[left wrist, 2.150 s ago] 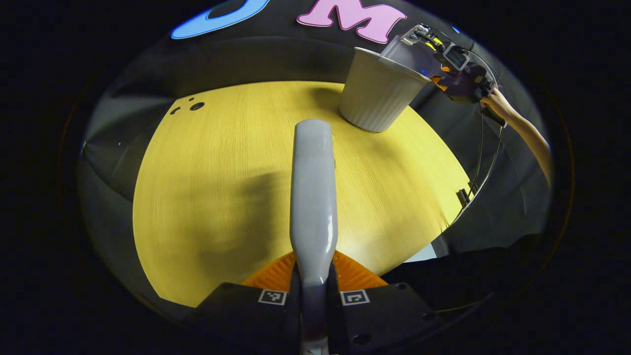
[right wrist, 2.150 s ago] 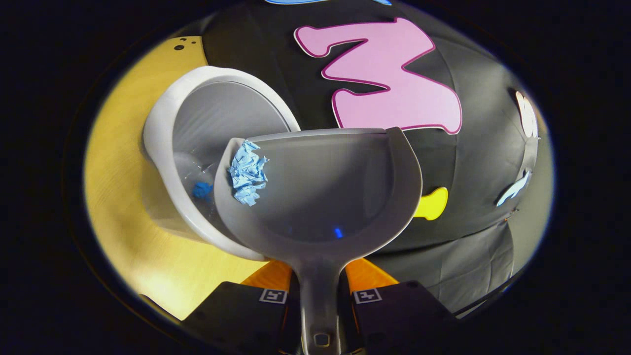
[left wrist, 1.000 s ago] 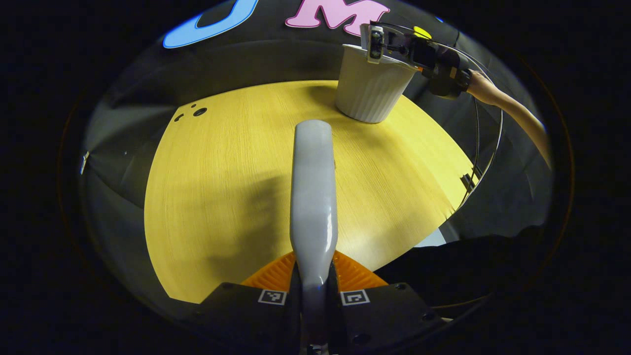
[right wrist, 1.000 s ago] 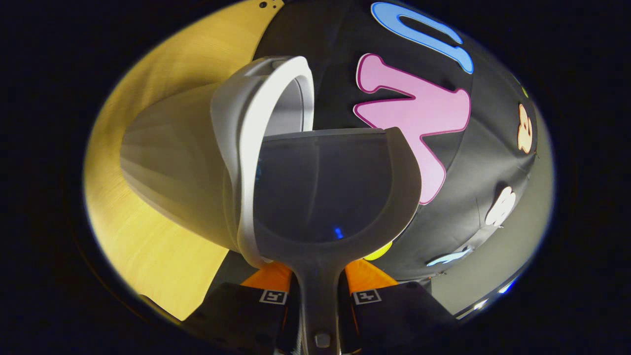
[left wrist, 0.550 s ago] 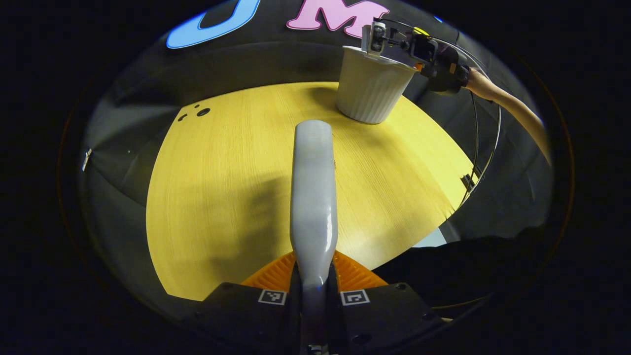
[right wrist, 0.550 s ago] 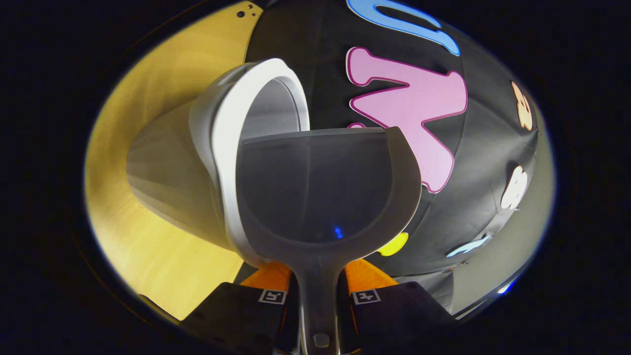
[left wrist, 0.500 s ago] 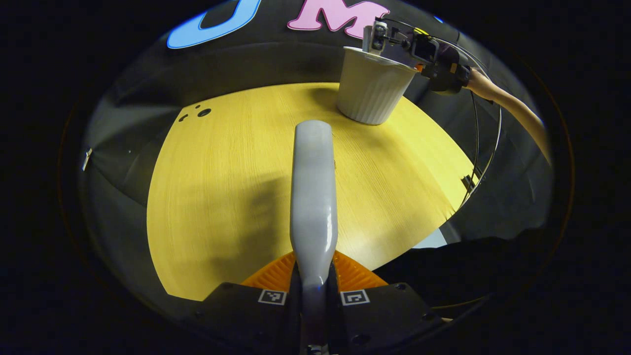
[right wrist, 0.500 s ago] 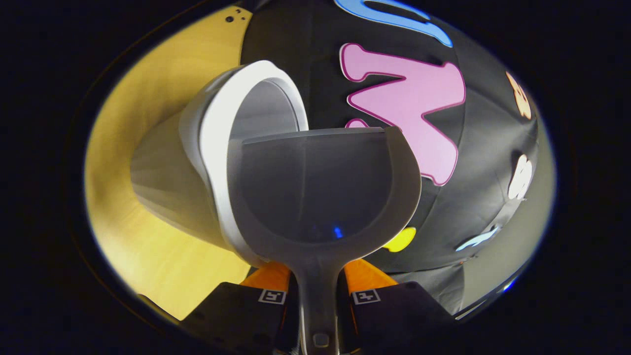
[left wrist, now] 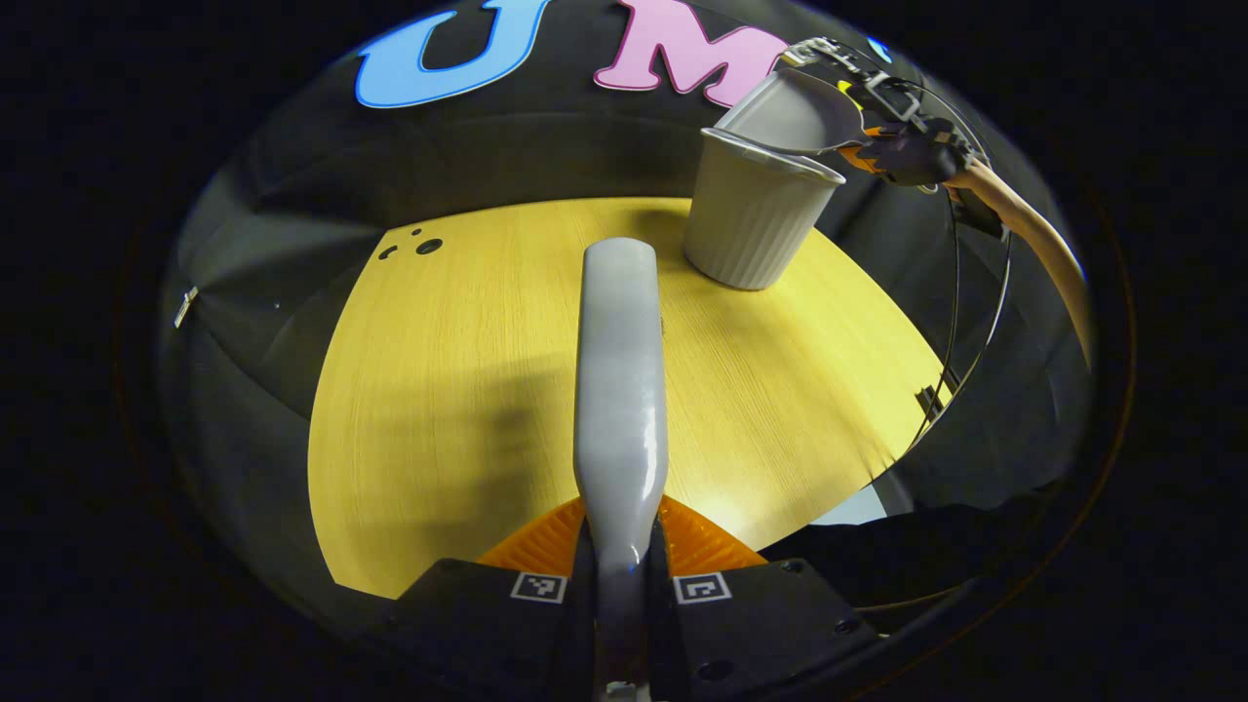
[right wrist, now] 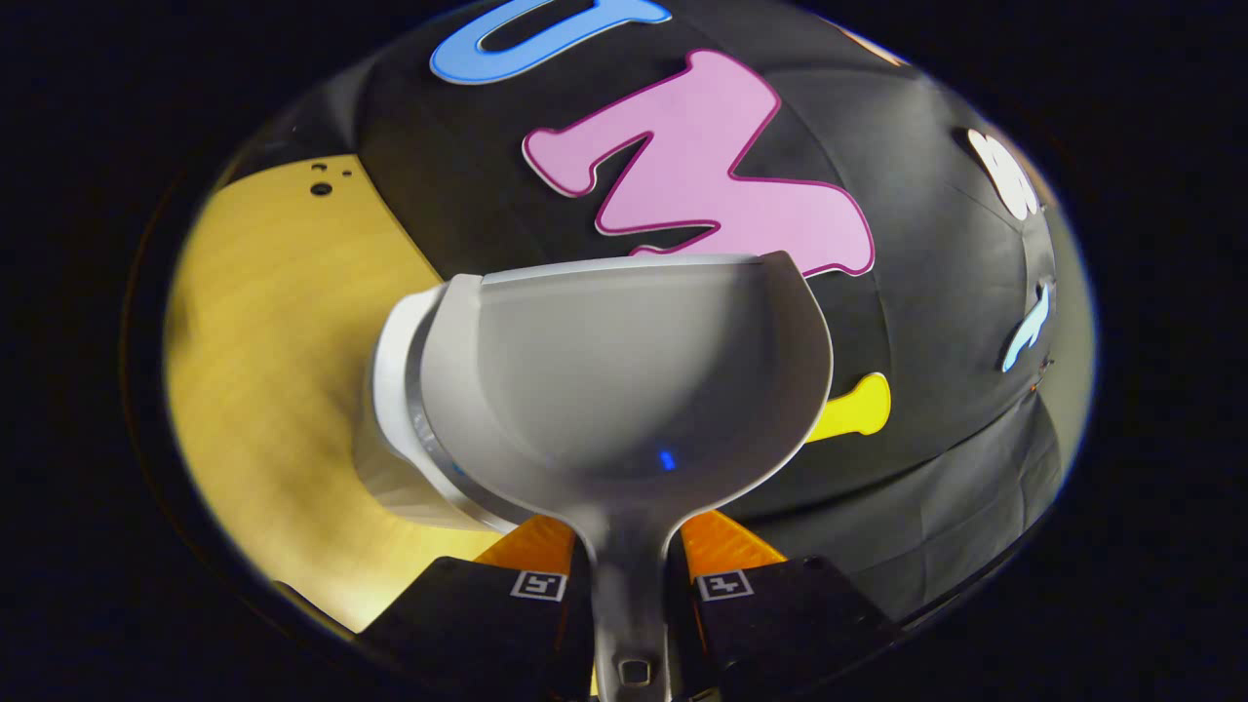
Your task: Pick up the small broom and dustpan from the desktop, sweep the trash into the dustpan with the broom, and then empty the trash into the garbage bin.
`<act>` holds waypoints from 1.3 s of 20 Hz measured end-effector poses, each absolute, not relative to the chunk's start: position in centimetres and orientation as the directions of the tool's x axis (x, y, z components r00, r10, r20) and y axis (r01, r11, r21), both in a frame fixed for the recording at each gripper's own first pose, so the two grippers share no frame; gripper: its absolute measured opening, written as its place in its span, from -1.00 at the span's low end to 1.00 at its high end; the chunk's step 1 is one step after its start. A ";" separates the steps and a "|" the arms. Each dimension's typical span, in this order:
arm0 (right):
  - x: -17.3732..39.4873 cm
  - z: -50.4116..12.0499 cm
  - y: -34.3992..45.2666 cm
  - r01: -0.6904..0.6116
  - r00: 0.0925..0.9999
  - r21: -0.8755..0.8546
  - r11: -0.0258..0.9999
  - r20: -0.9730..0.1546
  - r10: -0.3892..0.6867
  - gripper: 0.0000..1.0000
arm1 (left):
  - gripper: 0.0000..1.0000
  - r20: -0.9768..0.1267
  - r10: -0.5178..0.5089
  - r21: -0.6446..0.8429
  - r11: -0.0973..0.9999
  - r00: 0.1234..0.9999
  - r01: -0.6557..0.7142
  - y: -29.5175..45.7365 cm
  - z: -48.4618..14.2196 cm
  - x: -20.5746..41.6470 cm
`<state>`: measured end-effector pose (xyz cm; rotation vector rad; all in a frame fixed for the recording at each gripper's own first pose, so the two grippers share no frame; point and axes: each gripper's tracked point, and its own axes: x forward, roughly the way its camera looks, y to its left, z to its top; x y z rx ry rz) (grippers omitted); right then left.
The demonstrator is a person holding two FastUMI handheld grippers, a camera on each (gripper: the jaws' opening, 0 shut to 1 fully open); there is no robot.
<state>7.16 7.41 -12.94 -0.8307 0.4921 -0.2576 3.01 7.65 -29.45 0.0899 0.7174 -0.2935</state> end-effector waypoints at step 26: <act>-11.3 -36.3 25.2 -0.276 0.475 0.029 0.961 -0.865 0.163 -0.32 | -0.43 -0.747 -0.147 -0.147 0.988 0.648 0.054 14.5 -38.3 7.9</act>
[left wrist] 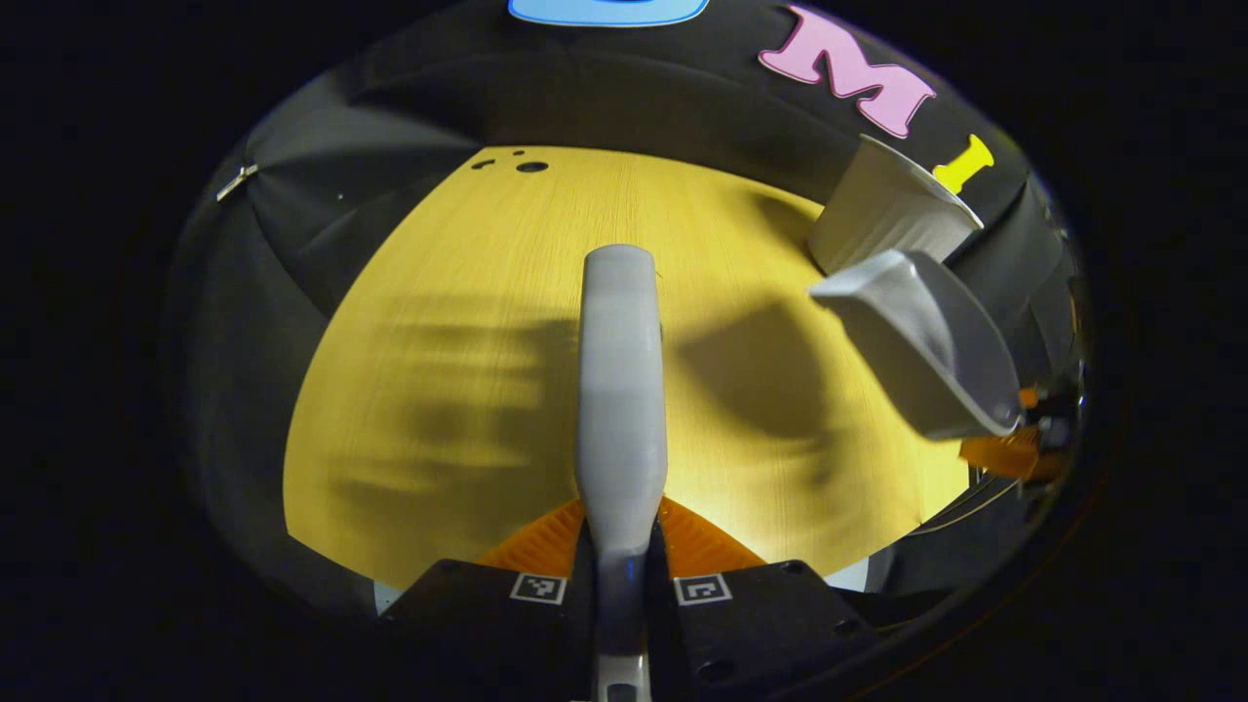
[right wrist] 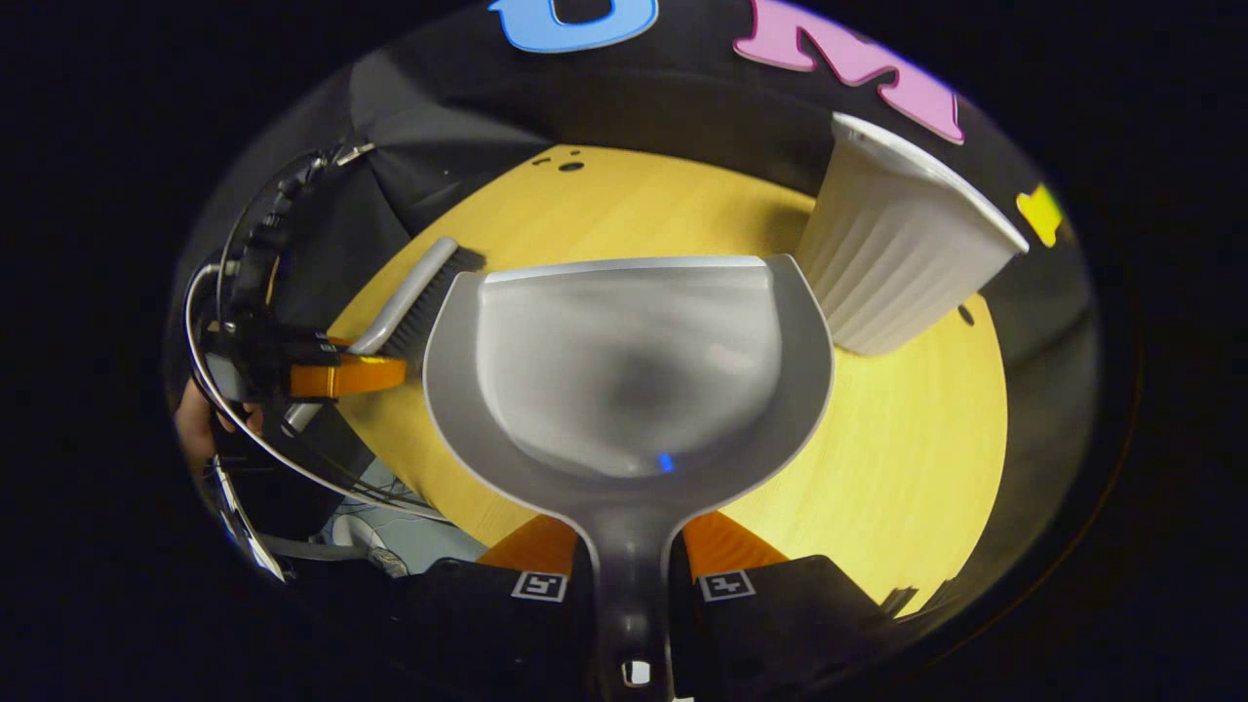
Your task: Pick up the small broom and dustpan from the desktop, sweep the trash into the dustpan with the broom, and then empty the trash into the garbage bin.
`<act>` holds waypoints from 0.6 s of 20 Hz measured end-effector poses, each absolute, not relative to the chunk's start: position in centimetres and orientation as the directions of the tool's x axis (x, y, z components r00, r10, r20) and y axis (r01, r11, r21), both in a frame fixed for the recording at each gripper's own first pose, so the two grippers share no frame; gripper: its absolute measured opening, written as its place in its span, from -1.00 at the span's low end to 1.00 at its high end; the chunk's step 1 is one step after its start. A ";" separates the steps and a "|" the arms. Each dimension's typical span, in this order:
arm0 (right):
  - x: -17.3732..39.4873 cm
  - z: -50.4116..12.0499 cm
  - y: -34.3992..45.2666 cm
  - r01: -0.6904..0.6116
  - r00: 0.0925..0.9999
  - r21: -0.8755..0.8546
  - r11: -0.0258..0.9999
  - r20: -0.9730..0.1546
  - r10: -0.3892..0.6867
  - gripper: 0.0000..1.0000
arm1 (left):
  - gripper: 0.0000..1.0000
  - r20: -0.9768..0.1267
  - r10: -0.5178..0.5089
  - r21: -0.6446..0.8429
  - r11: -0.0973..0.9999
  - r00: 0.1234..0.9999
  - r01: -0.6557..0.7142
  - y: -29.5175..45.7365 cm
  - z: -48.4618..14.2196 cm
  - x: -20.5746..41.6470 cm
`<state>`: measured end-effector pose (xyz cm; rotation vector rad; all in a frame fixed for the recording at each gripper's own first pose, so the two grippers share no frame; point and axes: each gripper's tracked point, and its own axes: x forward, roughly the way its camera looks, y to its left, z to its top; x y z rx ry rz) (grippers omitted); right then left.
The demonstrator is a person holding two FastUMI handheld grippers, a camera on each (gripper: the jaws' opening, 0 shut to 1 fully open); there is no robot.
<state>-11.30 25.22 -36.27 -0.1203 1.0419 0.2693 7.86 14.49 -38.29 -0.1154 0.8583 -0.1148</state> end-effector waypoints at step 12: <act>-12.0 -42.7 24.6 -0.043 0.408 0.072 0.996 -0.909 0.084 -0.28 | -0.40 -0.836 -0.050 0.024 0.992 0.547 0.127 13.3 -41.3 9.3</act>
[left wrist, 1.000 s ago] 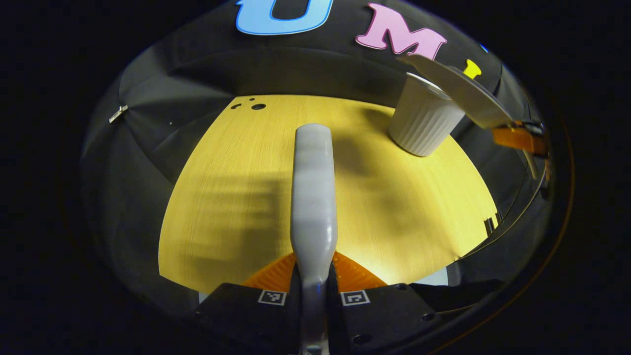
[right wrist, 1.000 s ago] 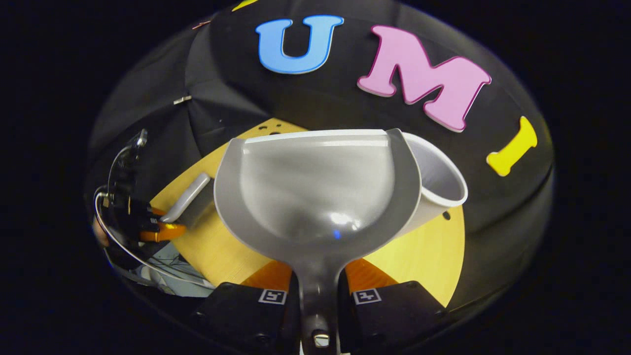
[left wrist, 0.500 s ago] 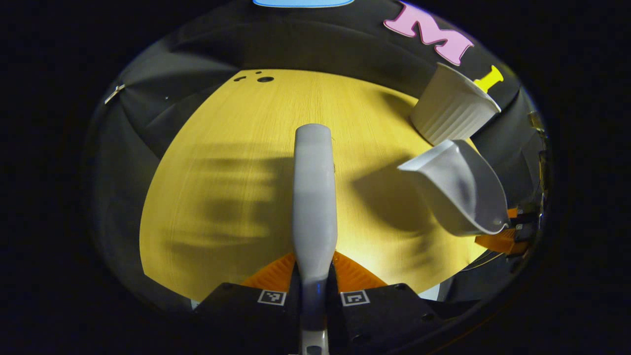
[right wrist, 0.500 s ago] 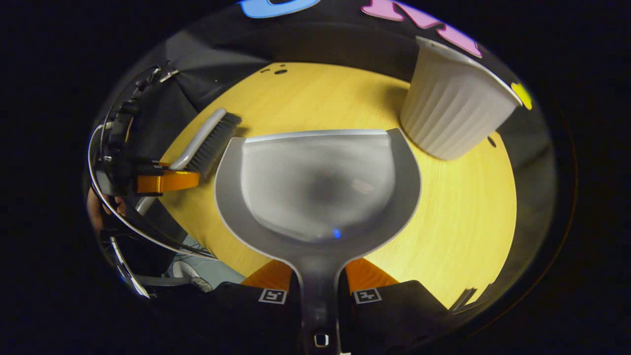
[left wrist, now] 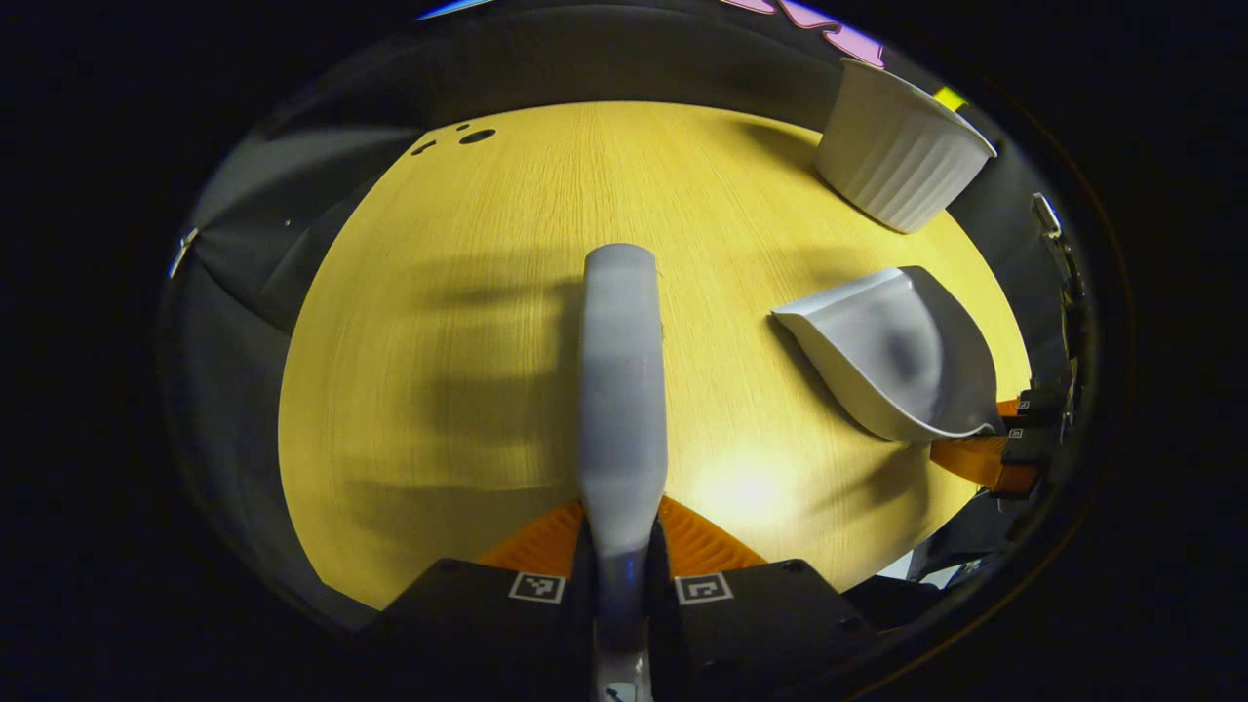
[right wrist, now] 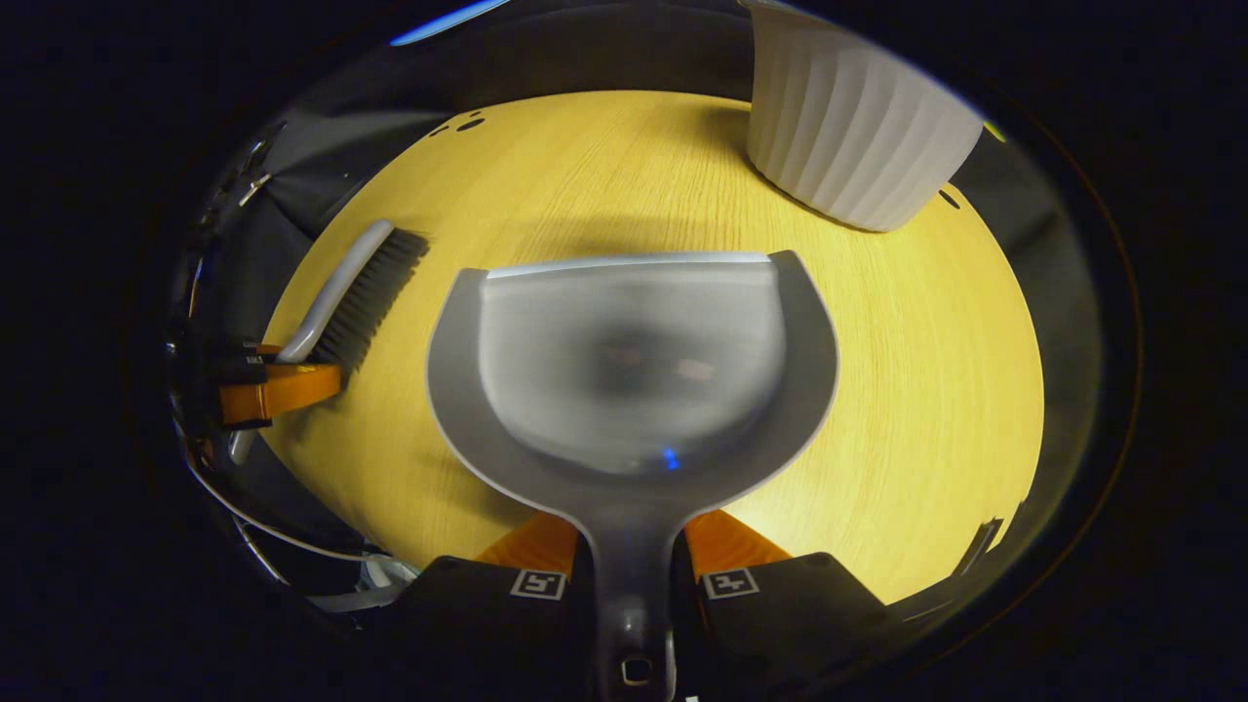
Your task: Pick up the small broom and dustpan from the desktop, sweep the trash into the dustpan with the broom, and then empty the trash into the garbage bin.
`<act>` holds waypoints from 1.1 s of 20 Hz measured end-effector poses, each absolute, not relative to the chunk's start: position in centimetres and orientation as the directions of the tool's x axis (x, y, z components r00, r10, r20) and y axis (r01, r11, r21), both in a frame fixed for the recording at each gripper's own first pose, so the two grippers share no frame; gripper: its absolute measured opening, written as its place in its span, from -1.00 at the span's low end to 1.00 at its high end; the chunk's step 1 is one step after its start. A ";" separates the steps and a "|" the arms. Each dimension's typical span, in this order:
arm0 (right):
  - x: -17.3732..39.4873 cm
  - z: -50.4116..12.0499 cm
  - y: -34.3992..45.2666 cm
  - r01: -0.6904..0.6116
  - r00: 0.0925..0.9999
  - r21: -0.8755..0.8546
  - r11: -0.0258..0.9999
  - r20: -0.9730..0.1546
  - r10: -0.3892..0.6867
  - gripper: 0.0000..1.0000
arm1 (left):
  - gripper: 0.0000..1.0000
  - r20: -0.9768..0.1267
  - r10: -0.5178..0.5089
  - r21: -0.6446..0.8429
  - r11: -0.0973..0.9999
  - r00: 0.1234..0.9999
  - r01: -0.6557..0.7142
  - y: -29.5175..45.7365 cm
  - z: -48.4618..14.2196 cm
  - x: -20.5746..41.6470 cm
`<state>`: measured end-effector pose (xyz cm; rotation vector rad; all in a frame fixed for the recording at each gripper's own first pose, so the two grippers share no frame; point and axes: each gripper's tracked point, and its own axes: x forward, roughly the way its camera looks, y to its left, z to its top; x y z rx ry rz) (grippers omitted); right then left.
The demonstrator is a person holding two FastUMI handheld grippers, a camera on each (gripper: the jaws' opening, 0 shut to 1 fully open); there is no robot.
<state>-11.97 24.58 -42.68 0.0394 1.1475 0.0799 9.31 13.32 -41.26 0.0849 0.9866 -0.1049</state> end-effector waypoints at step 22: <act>-8.7 -22.8 26.4 -0.210 0.815 0.061 0.976 -0.541 0.210 0.99 | 0.94 -0.475 -0.044 -0.036 0.999 0.879 0.031 10.3 -24.0 3.8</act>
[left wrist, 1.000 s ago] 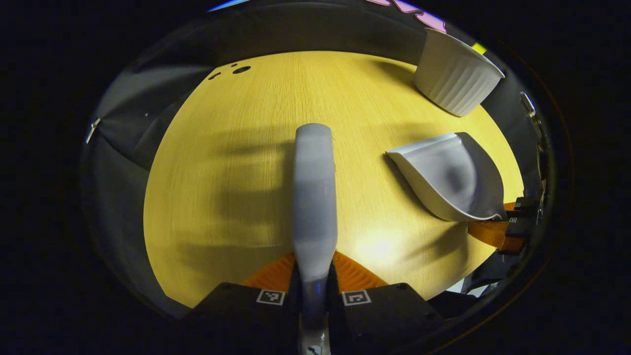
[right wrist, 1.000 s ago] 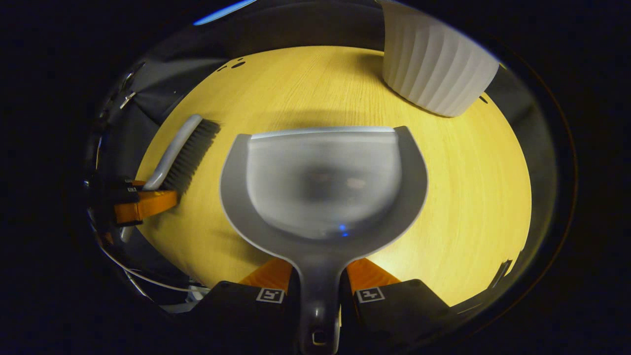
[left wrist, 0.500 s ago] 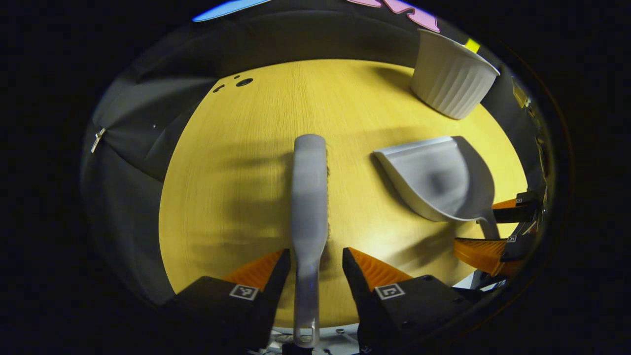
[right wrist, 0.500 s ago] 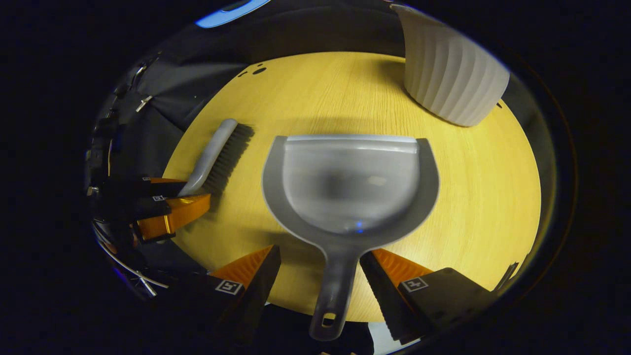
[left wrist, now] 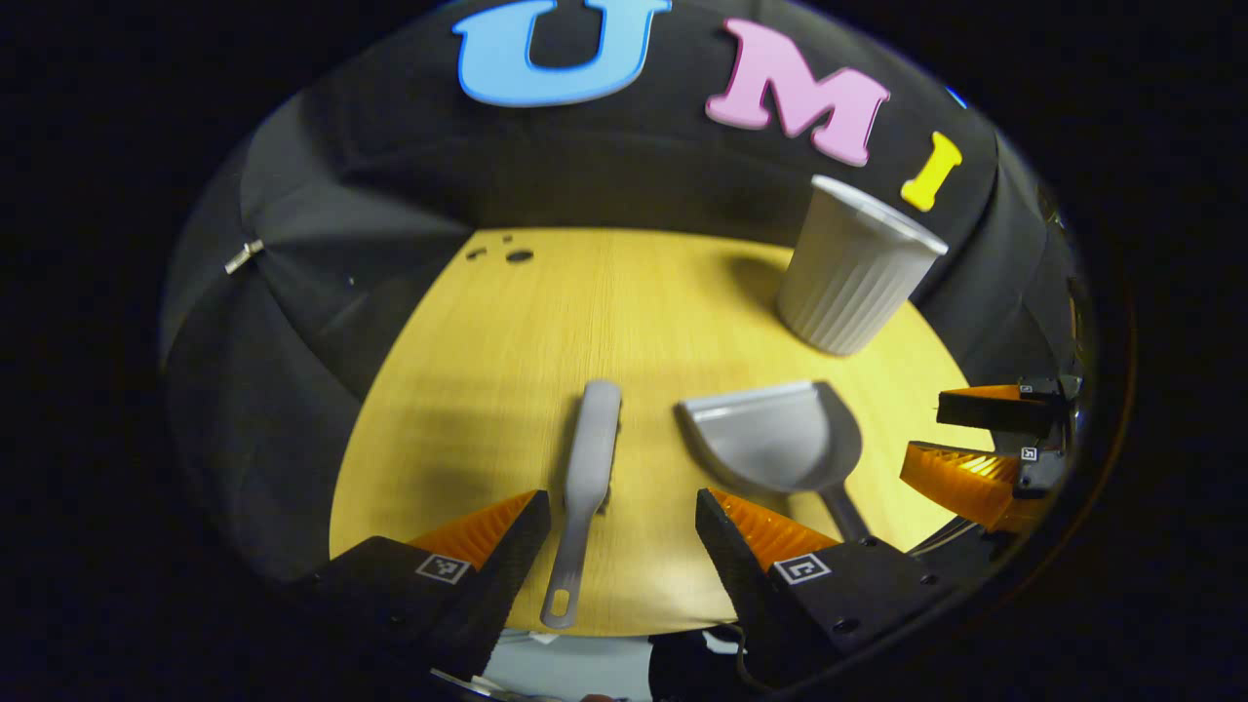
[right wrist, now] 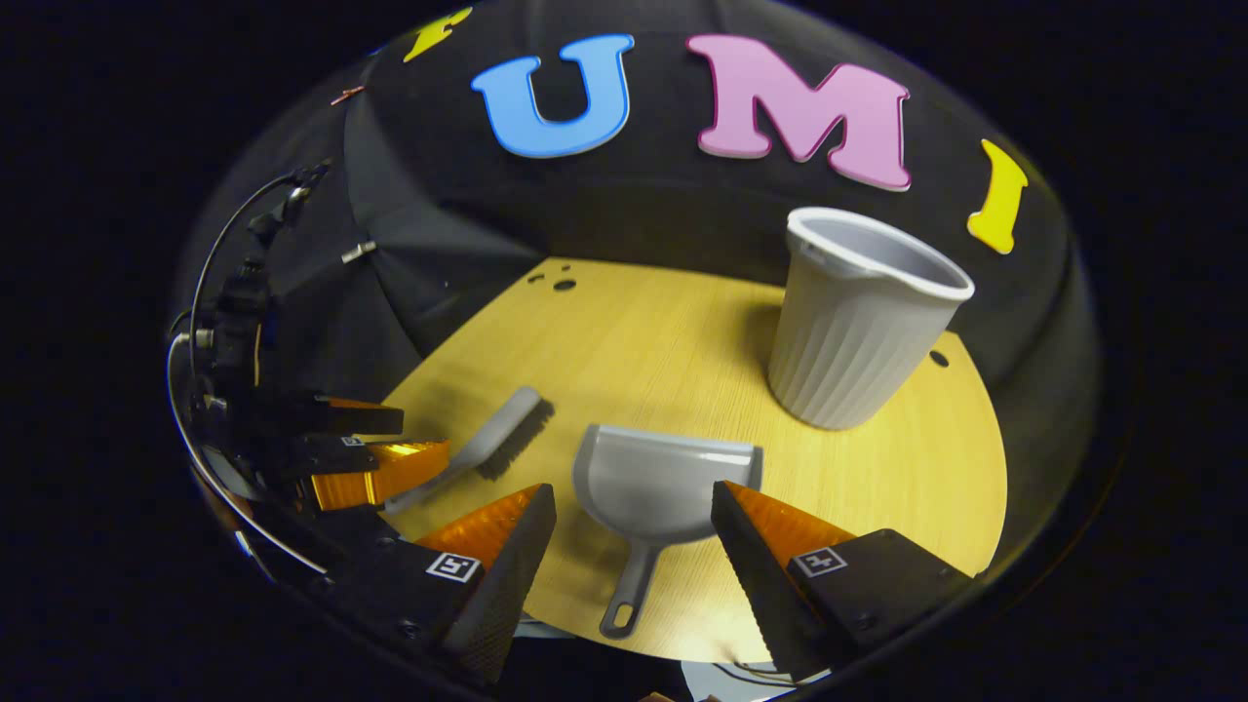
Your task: Pick up the small broom and dustpan from the desktop, sweep the trash into the dustpan with the broom, and then empty the trash into the garbage bin.
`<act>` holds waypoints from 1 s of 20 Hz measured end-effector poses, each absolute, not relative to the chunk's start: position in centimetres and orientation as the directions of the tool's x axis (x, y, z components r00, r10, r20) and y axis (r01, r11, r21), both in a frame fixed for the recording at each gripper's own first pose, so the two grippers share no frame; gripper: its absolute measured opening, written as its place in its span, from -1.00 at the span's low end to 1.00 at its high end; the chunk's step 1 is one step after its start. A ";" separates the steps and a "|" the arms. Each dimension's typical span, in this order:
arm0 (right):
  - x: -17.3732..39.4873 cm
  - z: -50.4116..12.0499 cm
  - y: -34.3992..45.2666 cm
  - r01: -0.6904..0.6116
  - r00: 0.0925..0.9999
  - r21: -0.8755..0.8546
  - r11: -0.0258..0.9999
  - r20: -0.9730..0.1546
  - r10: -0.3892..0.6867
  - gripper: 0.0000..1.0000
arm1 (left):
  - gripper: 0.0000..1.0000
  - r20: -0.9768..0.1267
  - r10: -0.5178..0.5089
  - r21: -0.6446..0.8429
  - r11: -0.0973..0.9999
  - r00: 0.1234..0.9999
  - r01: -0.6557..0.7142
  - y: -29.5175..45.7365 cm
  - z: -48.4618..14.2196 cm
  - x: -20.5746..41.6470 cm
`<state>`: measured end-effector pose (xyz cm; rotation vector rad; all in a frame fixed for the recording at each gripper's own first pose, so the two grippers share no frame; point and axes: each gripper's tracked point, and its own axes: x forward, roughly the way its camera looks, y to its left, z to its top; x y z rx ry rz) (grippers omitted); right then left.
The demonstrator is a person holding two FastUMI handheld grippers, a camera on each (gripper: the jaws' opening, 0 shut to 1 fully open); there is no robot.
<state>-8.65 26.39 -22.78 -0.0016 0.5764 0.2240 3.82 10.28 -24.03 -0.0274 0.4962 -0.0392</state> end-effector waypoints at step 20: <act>-11.0 -7.7 24.0 -0.113 0.992 -0.095 0.989 -0.064 0.107 0.96 | 0.94 0.180 -0.006 0.015 1.000 0.984 0.004 9.0 -5.8 -5.6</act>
